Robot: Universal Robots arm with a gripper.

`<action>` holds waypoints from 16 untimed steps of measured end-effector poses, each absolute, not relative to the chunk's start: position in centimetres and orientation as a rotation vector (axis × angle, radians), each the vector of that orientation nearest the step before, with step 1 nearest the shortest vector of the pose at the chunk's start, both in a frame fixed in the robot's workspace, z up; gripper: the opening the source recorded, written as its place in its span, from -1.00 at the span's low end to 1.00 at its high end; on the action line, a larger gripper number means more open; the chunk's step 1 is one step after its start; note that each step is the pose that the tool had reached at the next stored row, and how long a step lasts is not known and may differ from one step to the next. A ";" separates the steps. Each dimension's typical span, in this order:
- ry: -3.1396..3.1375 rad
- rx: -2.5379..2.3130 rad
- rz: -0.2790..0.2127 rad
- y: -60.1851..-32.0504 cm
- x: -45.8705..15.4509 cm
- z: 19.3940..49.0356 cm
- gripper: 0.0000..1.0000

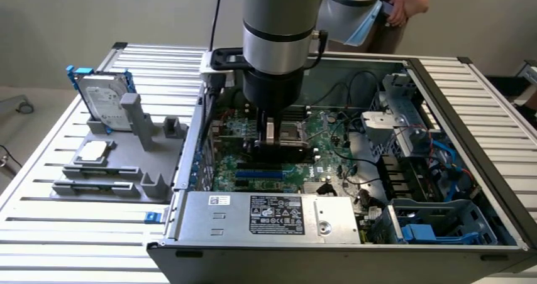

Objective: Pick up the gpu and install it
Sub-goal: 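Insert the gpu into the slot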

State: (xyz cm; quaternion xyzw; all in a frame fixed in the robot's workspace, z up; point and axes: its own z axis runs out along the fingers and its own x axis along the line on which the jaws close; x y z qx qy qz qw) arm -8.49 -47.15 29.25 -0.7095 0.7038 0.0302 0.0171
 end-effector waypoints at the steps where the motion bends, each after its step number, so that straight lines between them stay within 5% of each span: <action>1: 2.187 -2.205 0.094 -47.1 -8.5 29.2 -0.47; 16: 2.192 -2.200 0.094 -47.2 -8.8 28.3 -0.47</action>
